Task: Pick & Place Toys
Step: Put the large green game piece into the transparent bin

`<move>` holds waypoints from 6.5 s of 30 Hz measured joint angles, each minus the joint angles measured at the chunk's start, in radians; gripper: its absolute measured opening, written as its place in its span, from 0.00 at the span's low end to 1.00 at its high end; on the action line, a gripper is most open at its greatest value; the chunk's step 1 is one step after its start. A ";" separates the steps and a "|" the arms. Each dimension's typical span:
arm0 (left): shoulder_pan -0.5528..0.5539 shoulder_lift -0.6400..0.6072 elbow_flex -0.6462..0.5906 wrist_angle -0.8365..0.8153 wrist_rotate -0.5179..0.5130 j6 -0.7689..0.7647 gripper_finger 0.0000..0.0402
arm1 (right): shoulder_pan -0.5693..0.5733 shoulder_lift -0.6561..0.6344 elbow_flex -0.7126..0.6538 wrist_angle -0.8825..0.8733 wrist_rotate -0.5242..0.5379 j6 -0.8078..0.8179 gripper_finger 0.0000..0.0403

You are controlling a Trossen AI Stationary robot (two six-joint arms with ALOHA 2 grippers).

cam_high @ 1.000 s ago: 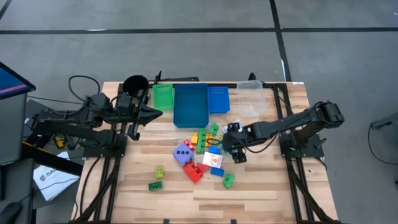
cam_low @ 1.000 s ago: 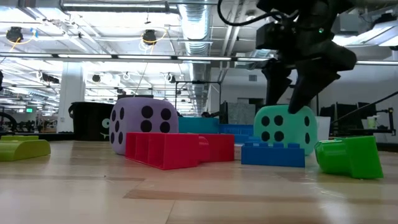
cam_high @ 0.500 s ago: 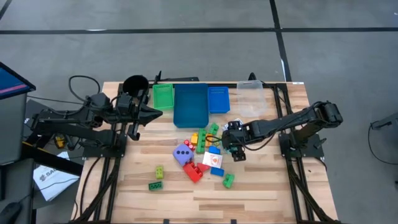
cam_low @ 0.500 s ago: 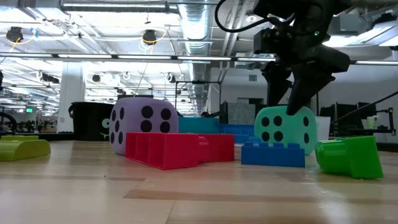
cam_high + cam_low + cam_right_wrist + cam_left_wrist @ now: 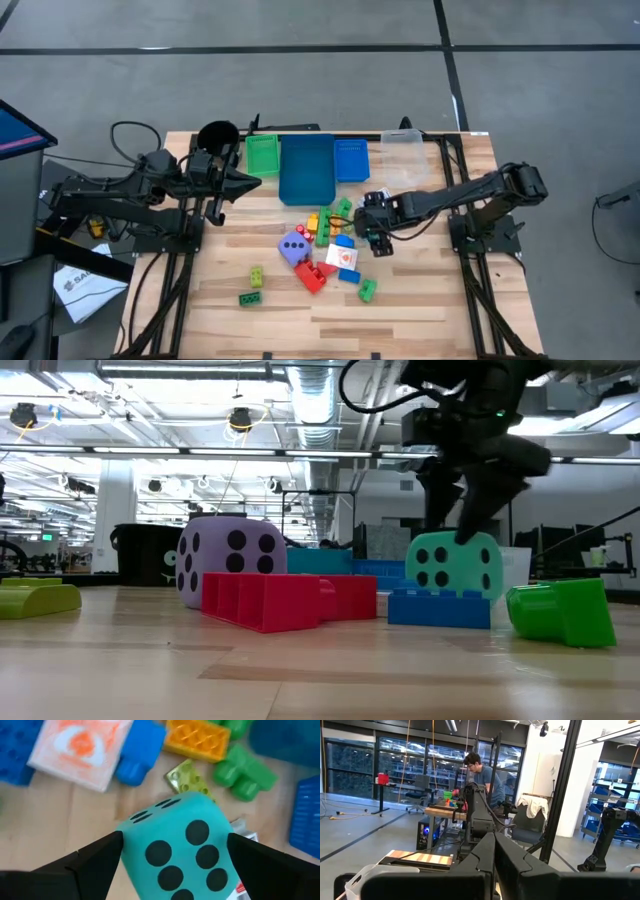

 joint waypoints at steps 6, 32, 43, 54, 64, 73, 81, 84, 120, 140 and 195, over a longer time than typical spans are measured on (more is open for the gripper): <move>0.000 0.000 0.000 -0.003 0.000 0.000 0.00 | 0.002 -0.003 0.063 -0.010 -0.006 0.006 0.88; 0.000 0.000 0.000 -0.032 0.000 0.000 0.00 | 0.069 -0.007 0.104 -0.235 0.275 0.873 0.88; 0.000 0.000 0.000 -0.048 0.000 0.000 0.00 | 0.430 0.000 0.104 -0.243 0.690 1.388 0.88; 0.000 0.000 0.000 -0.057 0.000 0.000 0.00 | 0.507 0.292 0.103 -0.422 0.767 1.837 0.88; 0.000 0.000 0.000 -0.060 0.000 0.000 0.00 | 0.513 0.473 0.104 -0.468 0.819 2.186 0.88; 0.000 0.000 0.000 -0.064 0.000 0.000 0.00 | 0.512 0.472 0.104 -0.515 0.819 2.200 0.88; 0.000 0.000 0.000 -0.064 0.000 0.000 0.00 | 0.579 0.309 0.140 -0.461 0.845 1.890 0.88; 0.000 0.000 0.000 -0.063 0.000 0.000 0.00 | 0.612 0.209 0.142 -0.333 0.810 1.676 0.87; 0.000 0.000 0.000 -0.063 0.000 -0.107 0.00 | 0.811 0.263 0.139 -0.014 0.561 1.832 0.82; 0.000 0.000 0.000 -0.064 0.032 -0.209 0.00 | 0.671 0.268 0.139 0.093 0.436 2.003 0.82; 0.000 0.000 0.000 -0.063 0.056 -0.209 0.00 | 0.602 0.299 0.139 0.089 0.277 2.024 0.82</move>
